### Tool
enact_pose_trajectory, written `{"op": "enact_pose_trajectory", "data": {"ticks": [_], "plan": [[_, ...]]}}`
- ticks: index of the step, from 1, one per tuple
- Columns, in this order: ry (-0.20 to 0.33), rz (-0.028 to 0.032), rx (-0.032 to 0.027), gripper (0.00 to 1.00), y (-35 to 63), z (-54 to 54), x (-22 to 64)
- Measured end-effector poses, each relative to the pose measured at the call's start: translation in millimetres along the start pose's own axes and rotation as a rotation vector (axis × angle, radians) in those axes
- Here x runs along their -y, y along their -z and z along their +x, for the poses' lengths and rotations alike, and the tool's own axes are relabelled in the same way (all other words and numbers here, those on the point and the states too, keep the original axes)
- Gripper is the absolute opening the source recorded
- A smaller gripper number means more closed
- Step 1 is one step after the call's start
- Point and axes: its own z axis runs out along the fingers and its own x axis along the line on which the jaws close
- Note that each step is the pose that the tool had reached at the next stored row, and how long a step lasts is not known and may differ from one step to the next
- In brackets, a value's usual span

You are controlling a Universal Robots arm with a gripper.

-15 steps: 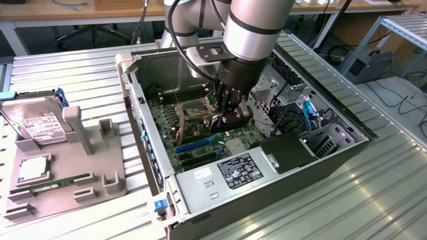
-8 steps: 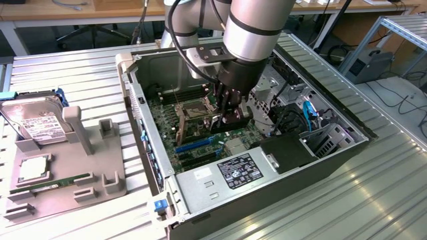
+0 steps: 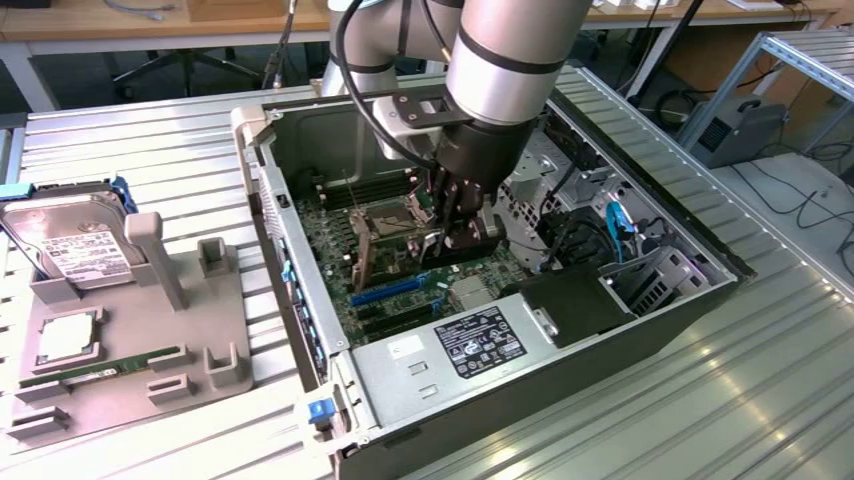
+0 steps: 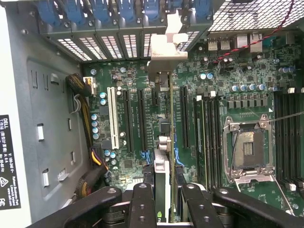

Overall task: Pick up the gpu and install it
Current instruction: 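Insert the gpu into the slot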

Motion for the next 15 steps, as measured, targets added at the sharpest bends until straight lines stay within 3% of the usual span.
{"op": "enact_pose_trajectory", "data": {"ticks": [15], "plan": [[0.000, 0.0000, -0.0001, 0.27, -2.5, 1.9, -0.9]]}}
